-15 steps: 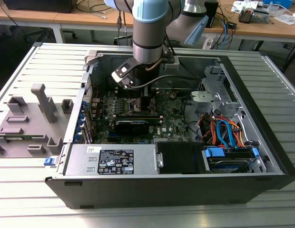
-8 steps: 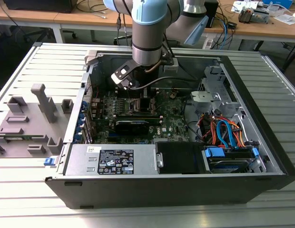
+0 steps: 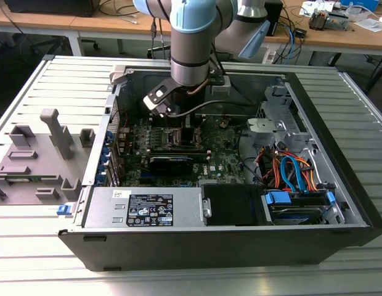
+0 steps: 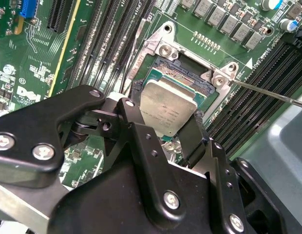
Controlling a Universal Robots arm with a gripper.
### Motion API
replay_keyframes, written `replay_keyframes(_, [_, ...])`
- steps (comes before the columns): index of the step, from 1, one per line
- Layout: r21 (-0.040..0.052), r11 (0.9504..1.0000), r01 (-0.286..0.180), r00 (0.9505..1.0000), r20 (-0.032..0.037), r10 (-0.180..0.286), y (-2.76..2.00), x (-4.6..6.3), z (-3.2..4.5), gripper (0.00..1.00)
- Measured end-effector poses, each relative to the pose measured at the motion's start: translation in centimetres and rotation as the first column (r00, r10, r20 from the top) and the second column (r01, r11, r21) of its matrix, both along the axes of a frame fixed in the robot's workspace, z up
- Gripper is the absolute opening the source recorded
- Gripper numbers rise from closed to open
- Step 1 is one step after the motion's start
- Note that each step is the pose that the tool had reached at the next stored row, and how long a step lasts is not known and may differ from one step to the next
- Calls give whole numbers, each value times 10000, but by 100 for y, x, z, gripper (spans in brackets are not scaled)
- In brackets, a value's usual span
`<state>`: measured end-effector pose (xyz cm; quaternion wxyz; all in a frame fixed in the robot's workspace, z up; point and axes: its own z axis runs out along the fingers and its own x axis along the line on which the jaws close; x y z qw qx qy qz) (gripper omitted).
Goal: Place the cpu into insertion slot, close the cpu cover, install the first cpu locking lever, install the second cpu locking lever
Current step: 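Place the cpu into insertion slot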
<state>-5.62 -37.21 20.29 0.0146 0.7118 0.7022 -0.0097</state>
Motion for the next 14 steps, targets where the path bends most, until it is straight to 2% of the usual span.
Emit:
replay_keyframes(2, [0, 10000, -27, 10000, 0, 27, 0, -1, 0, 55])
replay_keyframes(6, [1, 9988, -481, 9988, 0, 481, 25, -2, -1, 55])
replay_keyframes(14, [0, 9988, -487, 9988, 0, 487, 38, -54, -14, 55])
